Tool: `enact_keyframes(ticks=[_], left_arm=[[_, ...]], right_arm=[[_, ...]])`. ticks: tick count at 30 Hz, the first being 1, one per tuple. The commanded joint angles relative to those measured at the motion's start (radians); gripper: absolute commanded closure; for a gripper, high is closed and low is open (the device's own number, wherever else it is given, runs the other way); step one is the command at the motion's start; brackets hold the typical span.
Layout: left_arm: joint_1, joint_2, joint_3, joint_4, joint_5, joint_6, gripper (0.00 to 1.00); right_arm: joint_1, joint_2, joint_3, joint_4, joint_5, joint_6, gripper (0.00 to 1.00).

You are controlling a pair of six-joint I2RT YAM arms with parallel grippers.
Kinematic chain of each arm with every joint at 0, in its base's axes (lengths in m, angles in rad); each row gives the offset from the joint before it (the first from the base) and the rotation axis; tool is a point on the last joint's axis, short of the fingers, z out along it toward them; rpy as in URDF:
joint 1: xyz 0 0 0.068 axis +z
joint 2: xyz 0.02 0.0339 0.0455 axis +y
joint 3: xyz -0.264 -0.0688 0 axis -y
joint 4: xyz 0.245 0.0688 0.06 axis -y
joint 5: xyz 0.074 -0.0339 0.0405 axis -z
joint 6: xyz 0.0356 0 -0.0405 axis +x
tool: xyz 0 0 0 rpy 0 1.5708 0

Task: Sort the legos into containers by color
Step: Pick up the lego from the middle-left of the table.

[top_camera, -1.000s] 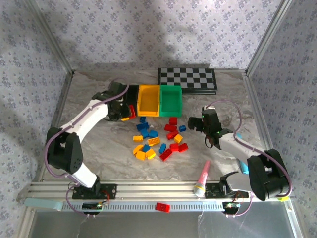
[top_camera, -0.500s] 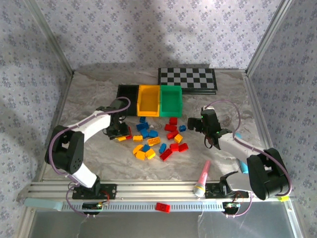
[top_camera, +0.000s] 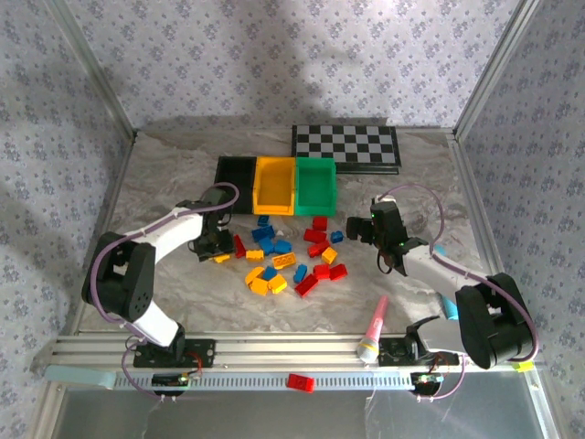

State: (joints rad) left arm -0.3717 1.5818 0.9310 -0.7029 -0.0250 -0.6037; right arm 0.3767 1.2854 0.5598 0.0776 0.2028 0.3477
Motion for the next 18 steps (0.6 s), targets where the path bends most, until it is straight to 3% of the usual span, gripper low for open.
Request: enact_keyframes(ticks=[1,4,7,9,18], left_arm=[[0.011,-0.033,-0.009,-0.004,-0.021,-0.01,0.46],[0.014,-0.02,-0.016,0.007,-0.017,-0.008,0.47],[0.019,-0.02,-0.017,0.013,-0.006,-0.003,0.62],[0.019,-0.04,-0.003,0.006,-0.004,0.001,0.67],[0.059,-0.055,0.294,-0.093,-0.038,0.084,0.67]], right_arm=[[0.009,0.003,0.022,-0.026,0.03,-0.011,0.01],[0.009,0.002,0.022,-0.027,0.032,-0.012,0.01],[0.008,0.002,0.022,-0.027,0.035,-0.012,0.01],[0.009,0.003,0.022,-0.028,0.038,-0.012,0.01],[0.013,0.01,0.028,-0.025,0.031,-0.01,0.01]])
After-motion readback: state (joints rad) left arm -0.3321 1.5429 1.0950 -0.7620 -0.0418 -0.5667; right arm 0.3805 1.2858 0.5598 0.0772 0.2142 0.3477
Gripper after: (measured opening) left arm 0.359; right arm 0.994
